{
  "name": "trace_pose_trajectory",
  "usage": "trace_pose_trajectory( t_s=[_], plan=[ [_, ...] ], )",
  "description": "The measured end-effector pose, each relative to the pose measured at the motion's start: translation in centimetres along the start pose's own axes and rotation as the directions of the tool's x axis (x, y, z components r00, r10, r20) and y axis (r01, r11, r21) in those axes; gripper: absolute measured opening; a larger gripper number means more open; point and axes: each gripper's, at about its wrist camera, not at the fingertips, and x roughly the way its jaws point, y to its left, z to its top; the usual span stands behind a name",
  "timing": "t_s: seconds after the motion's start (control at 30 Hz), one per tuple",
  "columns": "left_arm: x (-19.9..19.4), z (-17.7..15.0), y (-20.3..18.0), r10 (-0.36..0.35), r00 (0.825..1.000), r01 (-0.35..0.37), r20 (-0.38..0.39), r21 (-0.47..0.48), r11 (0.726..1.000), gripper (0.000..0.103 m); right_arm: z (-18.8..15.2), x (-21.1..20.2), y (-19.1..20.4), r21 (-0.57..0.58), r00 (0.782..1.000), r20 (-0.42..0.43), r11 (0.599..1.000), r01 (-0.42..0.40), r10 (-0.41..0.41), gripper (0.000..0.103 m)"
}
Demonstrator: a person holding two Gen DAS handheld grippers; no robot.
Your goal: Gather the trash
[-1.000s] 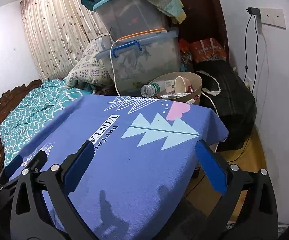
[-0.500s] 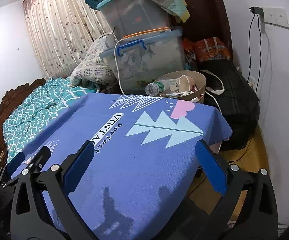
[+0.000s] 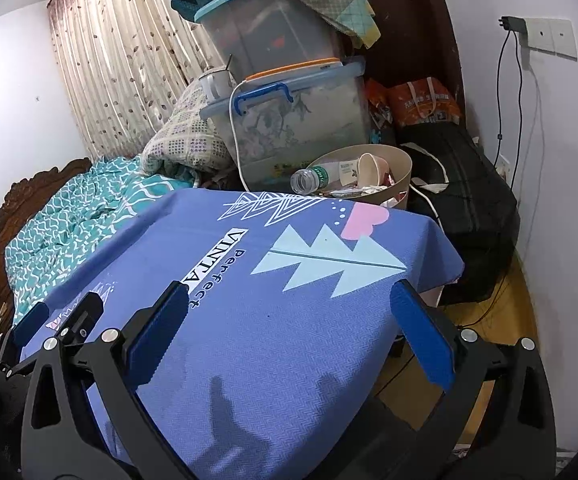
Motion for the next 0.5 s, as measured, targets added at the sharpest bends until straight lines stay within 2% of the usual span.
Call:
trace_pose_trajectory(
  t_s=[0.17,0.5],
  plan=[
    [-0.09,0.01,0.03,-0.015,1.000,0.015,0.006,0.001,1.000,0.094,-0.10,0.06,-0.08,-0.005,1.000,-0.001,1.000,0.000,0.000,0.100],
    [-0.24,0.11,-0.18,0.006,1.000,-0.006,0.022,-0.006,1.000,0.094,-0.10,0.22,-0.18,-0.002,1.000,-0.009,1.000,-0.003,0.003,0.100]
  ],
)
